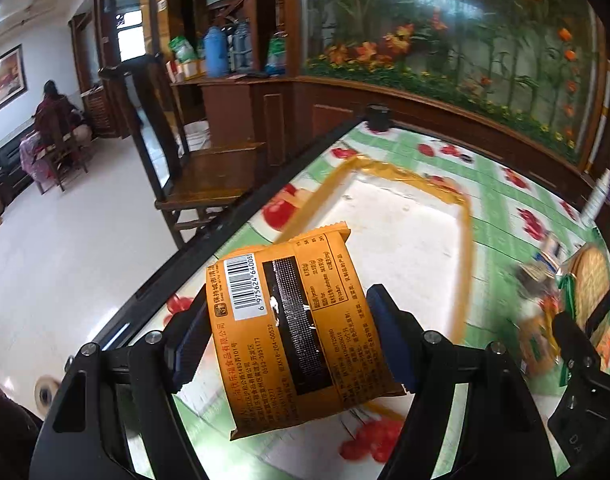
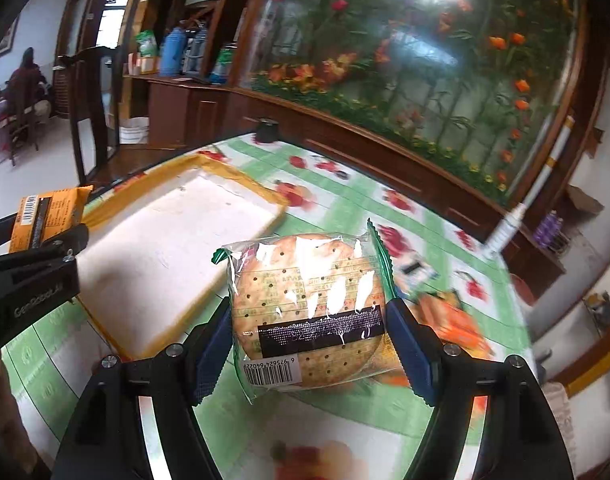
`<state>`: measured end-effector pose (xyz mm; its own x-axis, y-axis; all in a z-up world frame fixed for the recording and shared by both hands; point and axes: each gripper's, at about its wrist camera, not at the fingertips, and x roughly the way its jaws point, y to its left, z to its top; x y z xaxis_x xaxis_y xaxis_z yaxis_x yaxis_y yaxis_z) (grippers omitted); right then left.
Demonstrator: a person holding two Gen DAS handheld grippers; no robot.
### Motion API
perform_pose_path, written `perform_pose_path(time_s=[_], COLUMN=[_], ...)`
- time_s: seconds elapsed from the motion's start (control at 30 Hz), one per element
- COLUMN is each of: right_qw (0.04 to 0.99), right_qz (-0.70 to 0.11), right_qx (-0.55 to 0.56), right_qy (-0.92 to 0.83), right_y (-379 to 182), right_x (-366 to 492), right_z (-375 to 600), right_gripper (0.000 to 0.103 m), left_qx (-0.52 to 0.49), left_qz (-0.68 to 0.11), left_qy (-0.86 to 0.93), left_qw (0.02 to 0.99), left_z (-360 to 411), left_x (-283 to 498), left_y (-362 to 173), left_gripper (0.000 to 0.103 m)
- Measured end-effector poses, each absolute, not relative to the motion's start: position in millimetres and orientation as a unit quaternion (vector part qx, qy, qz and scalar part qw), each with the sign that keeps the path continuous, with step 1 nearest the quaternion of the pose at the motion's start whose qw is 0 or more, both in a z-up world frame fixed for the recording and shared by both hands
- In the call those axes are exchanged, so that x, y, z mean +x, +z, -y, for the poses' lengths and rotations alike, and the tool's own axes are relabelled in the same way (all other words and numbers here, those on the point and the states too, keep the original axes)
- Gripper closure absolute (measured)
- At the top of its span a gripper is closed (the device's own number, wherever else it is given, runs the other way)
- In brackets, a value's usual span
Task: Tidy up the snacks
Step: 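Carry both packs to the yellow-edged tray and open both grippers to drop them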
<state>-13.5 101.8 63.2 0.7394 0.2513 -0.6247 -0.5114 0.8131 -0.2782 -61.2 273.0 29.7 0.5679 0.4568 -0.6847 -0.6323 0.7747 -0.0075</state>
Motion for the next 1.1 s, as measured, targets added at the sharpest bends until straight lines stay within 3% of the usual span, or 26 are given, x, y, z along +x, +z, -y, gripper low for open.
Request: perform_pose_path(time_s=[0.2, 0.53, 1.1], right_qw=[0.877, 0.843, 0.858], right_qz=[-0.341, -0.377, -0.359], right_qx=[-0.173, -0.198, -0.201], right_qy=[0.292, 0.329, 0.306], right_y=[42.7, -5.3, 7.1], right_x=[39.7, 87.6, 87.5], right_z=[-153.8, -237.6, -210.5], right_gripper=[0.027, 0.027, 0.020], left_qx=[-0.153, -0.160, -0.186], left_qz=[-0.356, -0.382, -0.402], left_qy=[0.339, 0.328, 0.304], left_qw=[0.857, 0.849, 0.844], left_z=[-308.6, -320.3, -312.2], left_x=[-54.4, -30.8, -28.2], left_y=[15.2, -6.6, -10.9], left_gripper=[0.028, 0.028, 0.027])
